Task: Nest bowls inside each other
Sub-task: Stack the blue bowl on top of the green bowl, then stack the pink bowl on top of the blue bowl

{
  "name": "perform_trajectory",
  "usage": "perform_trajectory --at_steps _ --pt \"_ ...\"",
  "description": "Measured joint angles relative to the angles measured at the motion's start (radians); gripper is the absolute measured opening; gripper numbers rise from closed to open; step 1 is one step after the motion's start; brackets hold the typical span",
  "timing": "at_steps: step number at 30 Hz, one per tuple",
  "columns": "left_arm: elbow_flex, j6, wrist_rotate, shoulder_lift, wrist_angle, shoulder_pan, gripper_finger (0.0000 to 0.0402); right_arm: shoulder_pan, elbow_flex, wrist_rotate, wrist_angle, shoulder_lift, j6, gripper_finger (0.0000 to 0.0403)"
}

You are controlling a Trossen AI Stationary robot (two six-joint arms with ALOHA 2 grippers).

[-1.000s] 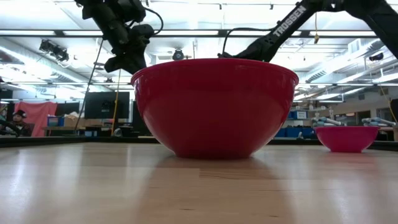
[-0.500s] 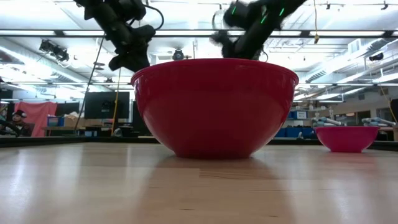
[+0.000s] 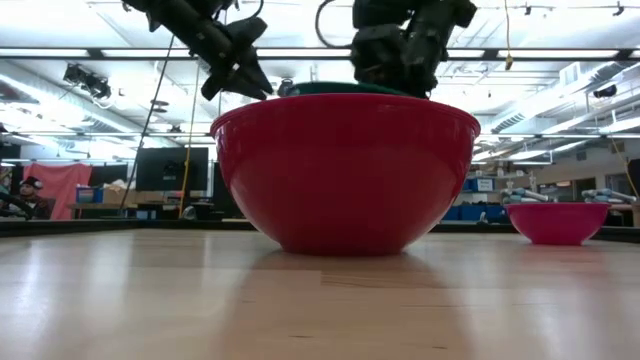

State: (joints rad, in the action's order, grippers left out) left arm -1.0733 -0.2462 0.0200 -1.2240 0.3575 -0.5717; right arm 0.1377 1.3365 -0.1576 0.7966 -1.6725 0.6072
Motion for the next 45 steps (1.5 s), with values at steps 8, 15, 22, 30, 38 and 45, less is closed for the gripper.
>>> perform_trajectory --at_steps 8,15,22,30,38,45 --pt "0.000 0.000 0.001 0.000 0.016 0.026 0.0117 -0.076 0.000 0.099 0.002 -0.033 0.136 0.0087" --pt "0.000 -0.001 0.003 0.000 0.020 0.026 0.0117 -0.067 0.000 0.180 0.094 0.089 0.176 0.0151" --pt "0.000 -0.009 0.003 0.000 0.019 0.032 0.0117 -0.050 0.000 0.423 0.459 0.234 0.243 0.0166" --pt "0.000 -0.026 0.004 0.000 0.017 0.107 0.0117 0.054 -0.355 0.428 0.479 0.401 0.392 0.0160" --pt "0.000 -0.006 0.004 0.000 0.005 0.152 0.0117 0.188 -0.549 0.386 0.461 0.432 0.448 0.0159" --pt "0.000 -0.021 0.003 0.000 0.005 0.166 0.0117 0.291 -0.677 0.329 0.282 0.432 0.377 0.0159"
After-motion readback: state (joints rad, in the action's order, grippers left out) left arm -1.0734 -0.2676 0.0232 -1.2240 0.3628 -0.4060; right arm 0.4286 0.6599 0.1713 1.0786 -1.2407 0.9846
